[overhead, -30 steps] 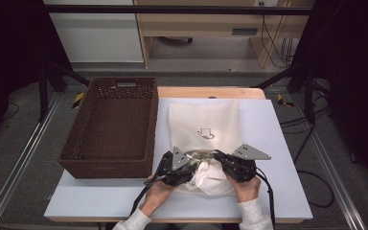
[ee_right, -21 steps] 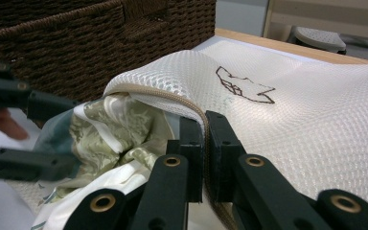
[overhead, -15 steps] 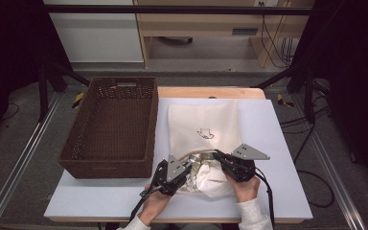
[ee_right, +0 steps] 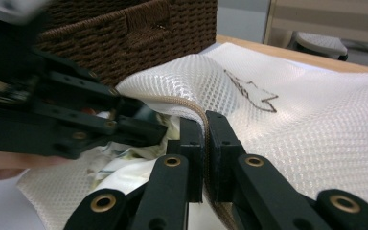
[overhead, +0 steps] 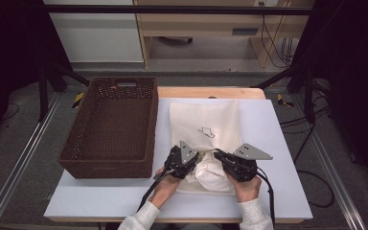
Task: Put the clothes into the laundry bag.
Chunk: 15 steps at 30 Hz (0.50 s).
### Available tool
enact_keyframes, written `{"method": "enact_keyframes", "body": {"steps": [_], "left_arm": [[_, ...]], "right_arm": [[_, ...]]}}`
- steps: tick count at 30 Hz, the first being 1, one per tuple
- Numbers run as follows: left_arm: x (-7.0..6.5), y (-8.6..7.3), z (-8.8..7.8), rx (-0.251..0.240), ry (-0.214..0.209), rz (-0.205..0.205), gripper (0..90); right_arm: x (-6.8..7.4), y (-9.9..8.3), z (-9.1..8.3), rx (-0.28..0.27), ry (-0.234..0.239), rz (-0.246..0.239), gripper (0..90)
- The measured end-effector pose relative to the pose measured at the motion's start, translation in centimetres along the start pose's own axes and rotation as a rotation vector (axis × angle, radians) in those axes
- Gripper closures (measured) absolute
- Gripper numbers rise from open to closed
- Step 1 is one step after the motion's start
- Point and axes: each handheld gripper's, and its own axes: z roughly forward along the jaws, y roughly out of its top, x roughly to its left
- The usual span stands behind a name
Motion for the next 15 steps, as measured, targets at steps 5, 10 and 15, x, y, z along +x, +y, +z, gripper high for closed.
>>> {"method": "enact_keyframes", "body": {"steps": [5,10,15], "left_arm": [[-0.6,0.4,-2.7,0.003,-0.085,-0.007,39.7],[-2.0,0.1,-5.6,0.016,-0.102,0.034,23.0],[-2.8,-1.6,-4.6,0.059,-0.129,0.004,23.2]], "right_arm": [[-0.1,-0.1,0.0,0.006,-0.010,-0.004,86.5],[-0.3,-0.1,-0.3,-0.005,-0.016,0.004,86.4],[-0.3,-0.1,-0.1,0.000,-0.014,0.002,86.3]]}}
